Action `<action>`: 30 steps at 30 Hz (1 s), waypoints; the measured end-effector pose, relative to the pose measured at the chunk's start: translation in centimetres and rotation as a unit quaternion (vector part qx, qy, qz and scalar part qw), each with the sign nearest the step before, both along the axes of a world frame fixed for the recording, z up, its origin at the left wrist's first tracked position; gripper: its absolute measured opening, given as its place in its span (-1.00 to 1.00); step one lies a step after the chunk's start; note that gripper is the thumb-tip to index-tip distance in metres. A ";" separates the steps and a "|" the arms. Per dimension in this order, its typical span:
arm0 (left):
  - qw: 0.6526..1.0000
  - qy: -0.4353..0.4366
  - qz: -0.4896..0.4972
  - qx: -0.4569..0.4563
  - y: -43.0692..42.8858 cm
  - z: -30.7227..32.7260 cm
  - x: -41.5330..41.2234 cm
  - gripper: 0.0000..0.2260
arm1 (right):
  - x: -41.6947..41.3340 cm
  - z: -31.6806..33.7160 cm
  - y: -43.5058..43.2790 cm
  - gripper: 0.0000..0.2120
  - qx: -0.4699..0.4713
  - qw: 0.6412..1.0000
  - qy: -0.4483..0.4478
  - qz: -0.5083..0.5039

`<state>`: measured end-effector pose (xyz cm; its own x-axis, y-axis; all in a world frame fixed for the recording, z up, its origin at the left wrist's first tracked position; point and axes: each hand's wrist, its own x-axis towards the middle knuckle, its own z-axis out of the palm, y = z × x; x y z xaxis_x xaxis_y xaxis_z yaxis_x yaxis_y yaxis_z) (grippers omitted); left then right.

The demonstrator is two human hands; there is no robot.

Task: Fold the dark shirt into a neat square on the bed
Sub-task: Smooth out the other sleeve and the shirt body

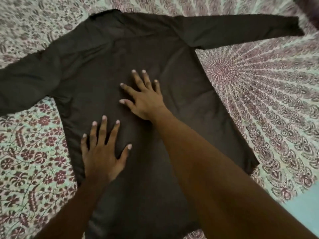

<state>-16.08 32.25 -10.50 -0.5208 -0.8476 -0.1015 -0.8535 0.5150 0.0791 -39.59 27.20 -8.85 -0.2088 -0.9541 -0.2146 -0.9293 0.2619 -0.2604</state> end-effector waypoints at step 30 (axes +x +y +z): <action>0.995 0.005 -0.023 0.093 18.2 1.3 14.7 -0.34 | 10.5 -0.1 33.3 -0.34 0.048 0.996 0.036 -0.073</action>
